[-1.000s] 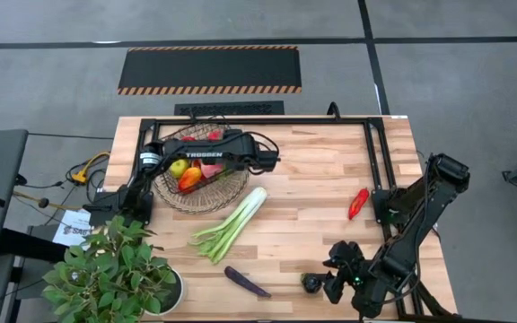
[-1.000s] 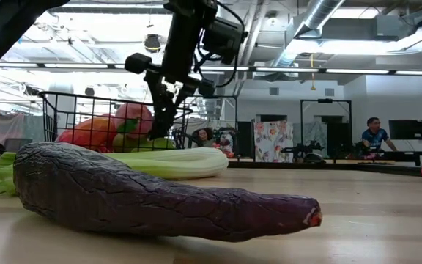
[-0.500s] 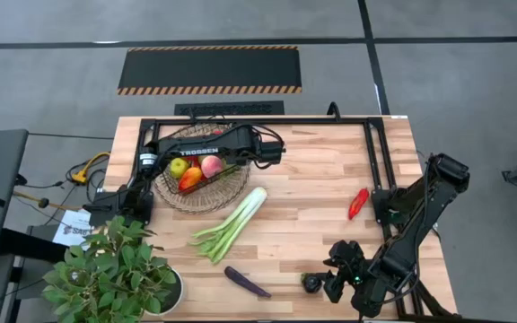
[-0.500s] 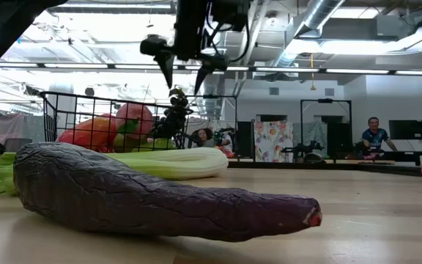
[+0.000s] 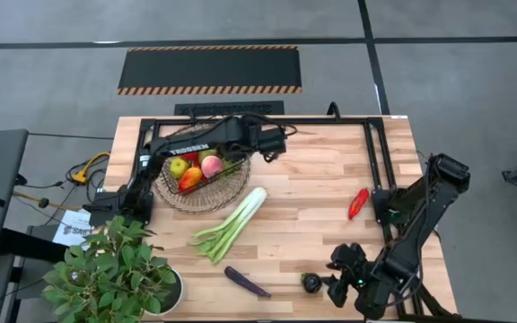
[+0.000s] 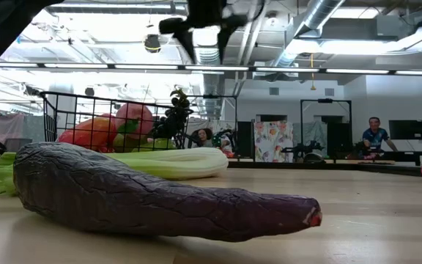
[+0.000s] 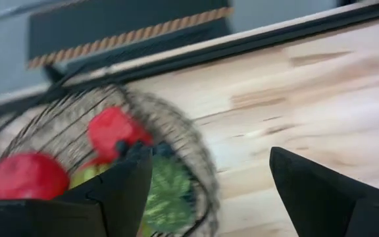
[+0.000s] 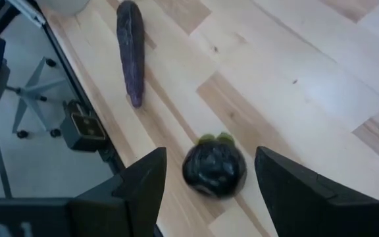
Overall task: Build produce basket
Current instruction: Put the red chili pepper into the wire basket
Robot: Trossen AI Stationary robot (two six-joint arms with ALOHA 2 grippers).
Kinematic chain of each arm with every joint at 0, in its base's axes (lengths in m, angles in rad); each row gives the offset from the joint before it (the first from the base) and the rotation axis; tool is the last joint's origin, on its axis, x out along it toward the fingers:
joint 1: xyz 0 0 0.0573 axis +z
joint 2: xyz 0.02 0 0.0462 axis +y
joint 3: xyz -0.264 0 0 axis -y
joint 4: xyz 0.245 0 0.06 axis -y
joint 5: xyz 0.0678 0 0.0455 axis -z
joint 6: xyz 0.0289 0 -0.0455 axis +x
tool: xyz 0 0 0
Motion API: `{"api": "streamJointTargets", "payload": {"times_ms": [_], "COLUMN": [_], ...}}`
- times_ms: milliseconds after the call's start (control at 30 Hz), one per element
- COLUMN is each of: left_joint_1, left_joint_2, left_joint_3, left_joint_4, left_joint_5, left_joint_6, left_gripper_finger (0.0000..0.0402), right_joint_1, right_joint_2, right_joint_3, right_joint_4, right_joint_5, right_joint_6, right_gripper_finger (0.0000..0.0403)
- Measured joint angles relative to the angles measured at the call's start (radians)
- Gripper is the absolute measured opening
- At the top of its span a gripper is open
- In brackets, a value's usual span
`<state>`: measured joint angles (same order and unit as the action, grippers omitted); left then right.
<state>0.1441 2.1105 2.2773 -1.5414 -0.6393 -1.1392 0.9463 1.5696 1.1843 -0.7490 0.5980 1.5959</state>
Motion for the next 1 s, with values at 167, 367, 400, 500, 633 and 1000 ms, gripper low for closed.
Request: {"api": "streamJointTargets", "payload": {"times_ms": [167,367,400,500,633,1000], "left_joint_1": [-0.053,-0.118,-0.127,-0.148,-0.153,-0.182], "left_joint_2": [0.0,-0.015,-0.015,-0.017,-0.013,-0.036], "left_joint_3": [0.08,0.075,0.075,0.051,-0.016,-0.078], "left_joint_4": [0.101,0.397,0.442,0.625,0.777,1.034], "left_joint_5": [-0.002,0.057,0.07,0.117,0.213,0.799], "left_joint_6": [0.206,0.5,0.554,0.728,0.793,0.746], "left_gripper_finger": [0.0293,0.0293,0.0293,0.0293,0.0293,0.0293], "right_joint_1": [0.026,0.051,0.056,0.077,0.118,0.144], "right_joint_2": [0.0,0.004,0.006,0.006,0.006,-0.016], "right_joint_3": [0.0,0.0,0.0,-0.001,-0.001,-0.001], "right_joint_4": [-0.001,-0.001,-0.002,0.0,-0.003,-0.016], "right_joint_5": [-0.018,-0.017,-0.019,-0.027,-0.023,-0.023], "right_joint_6": [0.001,0.053,0.063,0.1,0.179,0.265], "right_gripper_finger": [0.0255,0.0255,0.0255,0.0255,0.0255,0.0255]}}
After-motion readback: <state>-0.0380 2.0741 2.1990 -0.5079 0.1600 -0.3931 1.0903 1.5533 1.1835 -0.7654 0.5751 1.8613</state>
